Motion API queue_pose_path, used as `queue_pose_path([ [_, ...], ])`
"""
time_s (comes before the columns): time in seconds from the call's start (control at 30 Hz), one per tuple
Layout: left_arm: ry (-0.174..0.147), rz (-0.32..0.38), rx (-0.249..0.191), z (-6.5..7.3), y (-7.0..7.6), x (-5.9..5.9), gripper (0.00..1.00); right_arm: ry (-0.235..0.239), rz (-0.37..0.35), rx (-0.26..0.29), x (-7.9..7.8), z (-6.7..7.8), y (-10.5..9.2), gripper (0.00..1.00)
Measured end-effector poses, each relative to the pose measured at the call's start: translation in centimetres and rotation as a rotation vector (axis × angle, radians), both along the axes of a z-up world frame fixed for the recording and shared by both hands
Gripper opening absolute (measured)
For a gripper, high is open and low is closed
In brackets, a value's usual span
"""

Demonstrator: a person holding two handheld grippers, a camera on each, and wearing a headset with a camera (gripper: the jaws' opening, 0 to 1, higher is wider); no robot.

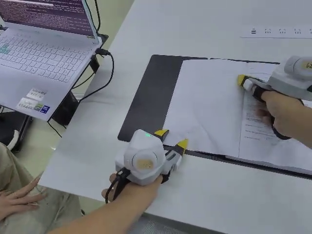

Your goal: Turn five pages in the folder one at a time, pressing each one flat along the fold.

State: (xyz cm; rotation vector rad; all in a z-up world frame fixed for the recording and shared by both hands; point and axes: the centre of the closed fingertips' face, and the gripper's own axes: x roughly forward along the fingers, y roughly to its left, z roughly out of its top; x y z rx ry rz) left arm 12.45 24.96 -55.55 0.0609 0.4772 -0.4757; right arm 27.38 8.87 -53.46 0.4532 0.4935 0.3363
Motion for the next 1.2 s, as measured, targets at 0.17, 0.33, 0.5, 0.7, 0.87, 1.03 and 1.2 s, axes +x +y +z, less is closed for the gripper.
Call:
queue_pose_path([
  [0.17,0.003,0.0,0.001,0.0,0.0,0.0,0.3,0.008,0.004,0.011,-1.5,0.3,0.4,0.0],
  [0.33,-0.002,0.002,-0.003,-0.1,0.0,0.0,0.3,0.006,-0.003,0.028,-2.8,0.6,0.6,0.0],
  [0.5,-0.003,0.002,-0.004,-0.2,0.0,0.1,0.3,0.013,-0.003,0.045,-3.8,0.4,0.6,0.0],
  [0.7,-0.006,0.004,-0.007,0.0,-0.1,0.0,0.3,0.018,0.001,0.073,-5.3,0.2,0.8,0.0],
  [0.87,-0.006,0.004,-0.006,0.0,-0.1,-0.1,0.3,0.016,-0.003,0.093,-6.3,0.2,0.8,0.0],
  [1.03,-0.009,0.006,-0.01,0.0,-0.1,-0.1,0.3,0.017,0.02,0.105,-7.6,0.0,1.3,0.0],
  [1.2,-0.01,0.007,-0.01,0.0,-0.1,-0.1,0.3,0.012,0.06,0.085,-9.1,-0.1,2.3,0.0],
])
